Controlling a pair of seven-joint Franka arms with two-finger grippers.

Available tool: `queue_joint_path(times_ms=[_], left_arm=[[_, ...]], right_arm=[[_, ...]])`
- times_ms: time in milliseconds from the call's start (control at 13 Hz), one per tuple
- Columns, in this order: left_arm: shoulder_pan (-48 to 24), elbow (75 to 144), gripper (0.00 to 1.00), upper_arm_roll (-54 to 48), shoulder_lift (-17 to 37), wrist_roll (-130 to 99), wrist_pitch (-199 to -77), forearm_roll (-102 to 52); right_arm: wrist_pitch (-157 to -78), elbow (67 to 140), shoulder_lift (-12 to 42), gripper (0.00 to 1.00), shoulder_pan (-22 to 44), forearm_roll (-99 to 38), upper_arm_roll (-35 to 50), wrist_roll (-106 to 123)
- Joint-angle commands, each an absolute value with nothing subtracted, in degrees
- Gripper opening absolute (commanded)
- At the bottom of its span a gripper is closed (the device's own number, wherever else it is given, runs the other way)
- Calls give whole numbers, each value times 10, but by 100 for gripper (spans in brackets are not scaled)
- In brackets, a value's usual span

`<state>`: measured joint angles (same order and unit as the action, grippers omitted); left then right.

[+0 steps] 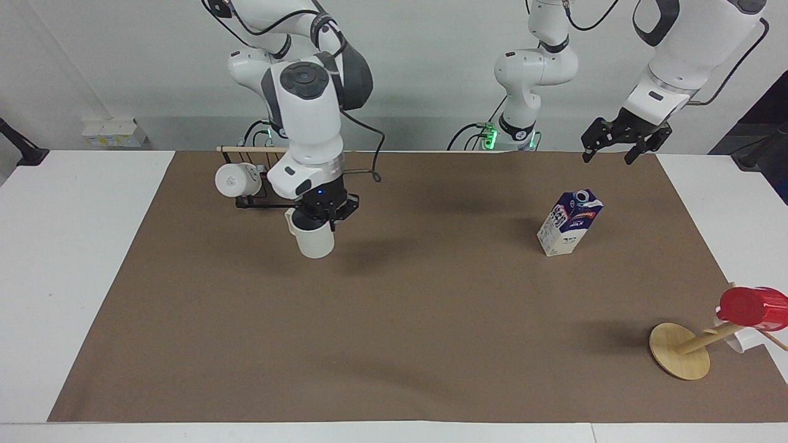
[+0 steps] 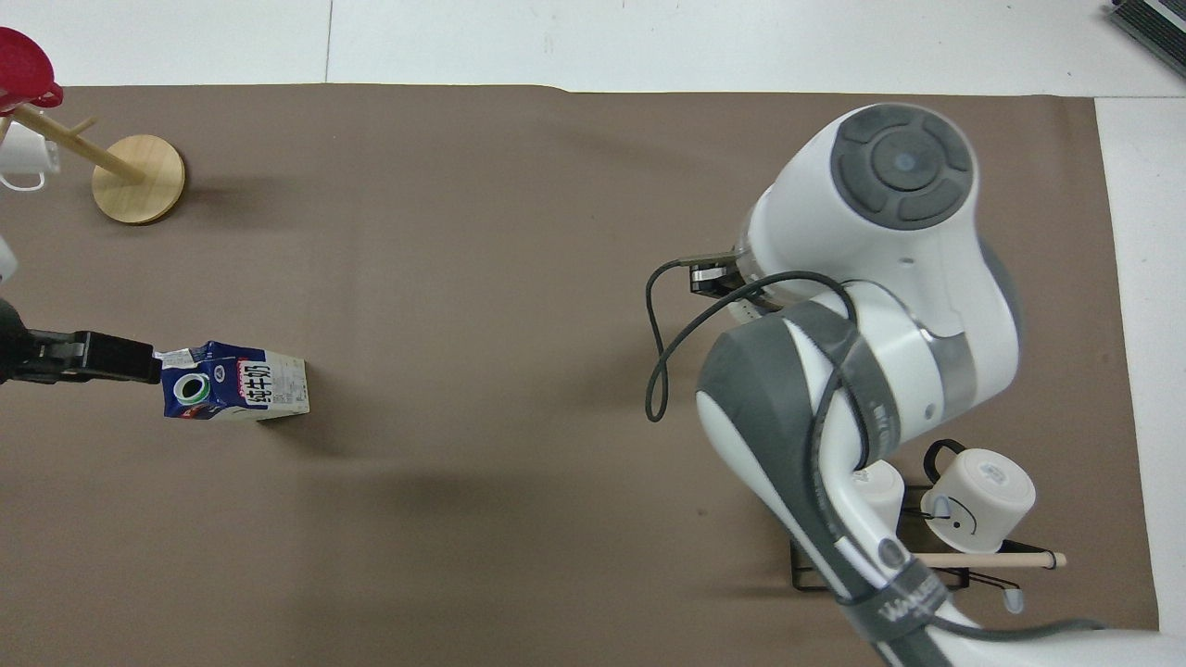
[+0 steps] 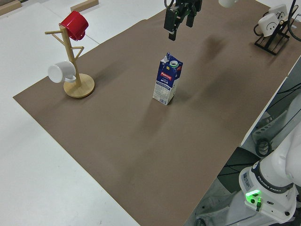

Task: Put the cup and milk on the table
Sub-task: 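Carry the white mug with the right gripper toward the table center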

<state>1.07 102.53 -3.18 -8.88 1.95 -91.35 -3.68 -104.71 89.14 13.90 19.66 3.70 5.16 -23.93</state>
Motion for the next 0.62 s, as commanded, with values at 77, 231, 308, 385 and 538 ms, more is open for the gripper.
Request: queue_joint_path(times_ms=[77, 231, 308, 385, 538], left_arm=[[15, 1046, 100, -34, -105, 25, -926, -25], [15, 1046, 100, -34, -105, 26, -929, -25], [16, 1046, 100, -34, -105, 26, -932, -25], [16, 1046, 100, -34, -105, 26, -932, -25], [16, 1047, 100, -34, -105, 26, -931, -25]], right_arm=[[-1041, 847, 189, 0, 266, 60, 48, -307], [-1049, 825, 220, 0, 292, 68, 50, -321], [-1064, 824, 233, 0, 306, 69, 50, -345], [-1071, 824, 249, 0, 323, 84, 50, -366], [-1105, 827, 274, 0, 341, 95, 51, -401]])
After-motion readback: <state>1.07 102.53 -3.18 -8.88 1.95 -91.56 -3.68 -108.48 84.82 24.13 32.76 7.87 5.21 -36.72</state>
